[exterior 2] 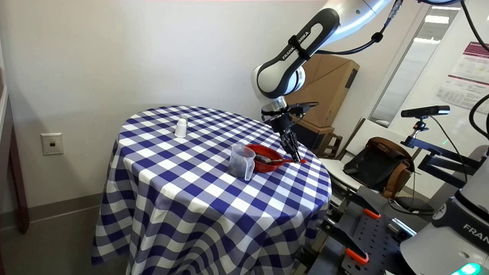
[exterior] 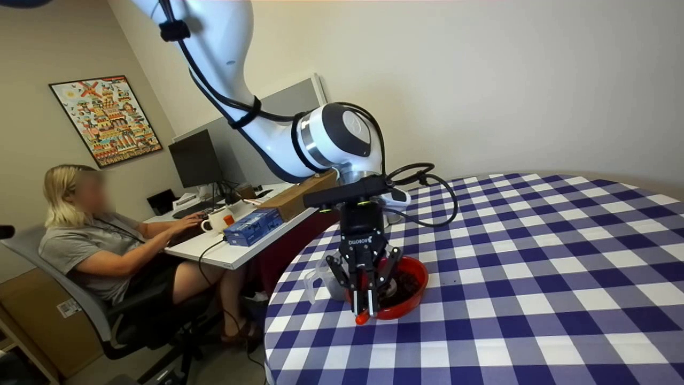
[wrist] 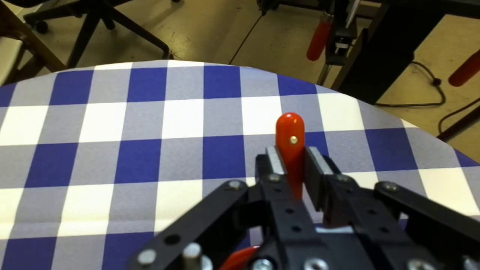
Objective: Pick up the spoon and scoop some of the objects from the red bowl and put them in the measuring cup, then put the spoon on the table
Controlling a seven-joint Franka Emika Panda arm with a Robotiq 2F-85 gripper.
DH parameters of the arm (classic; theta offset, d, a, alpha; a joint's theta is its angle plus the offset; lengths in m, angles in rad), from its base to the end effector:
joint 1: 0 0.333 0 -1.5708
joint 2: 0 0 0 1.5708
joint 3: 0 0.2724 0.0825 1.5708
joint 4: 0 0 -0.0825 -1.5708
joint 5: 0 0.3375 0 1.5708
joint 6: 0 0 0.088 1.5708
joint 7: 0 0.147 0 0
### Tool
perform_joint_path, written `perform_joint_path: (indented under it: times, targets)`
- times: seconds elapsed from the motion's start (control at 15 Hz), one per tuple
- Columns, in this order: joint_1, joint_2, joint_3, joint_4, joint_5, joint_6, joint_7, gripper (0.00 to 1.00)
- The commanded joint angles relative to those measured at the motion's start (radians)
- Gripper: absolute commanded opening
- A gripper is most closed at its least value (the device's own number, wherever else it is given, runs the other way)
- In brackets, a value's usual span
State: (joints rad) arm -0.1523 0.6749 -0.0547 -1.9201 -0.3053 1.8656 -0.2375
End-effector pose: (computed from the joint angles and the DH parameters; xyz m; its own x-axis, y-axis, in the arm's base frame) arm 0.4360 -0.1300 0.0849 0.6965 0.1534 -0.7009 0.2387 -0.9708 0.0247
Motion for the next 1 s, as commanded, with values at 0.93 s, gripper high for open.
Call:
perform_joint_path:
  times: [0.93]
  targets:
    - [-0.060,-0.154,0.022,0.059,0.199,-0.192,-0.175,0.10]
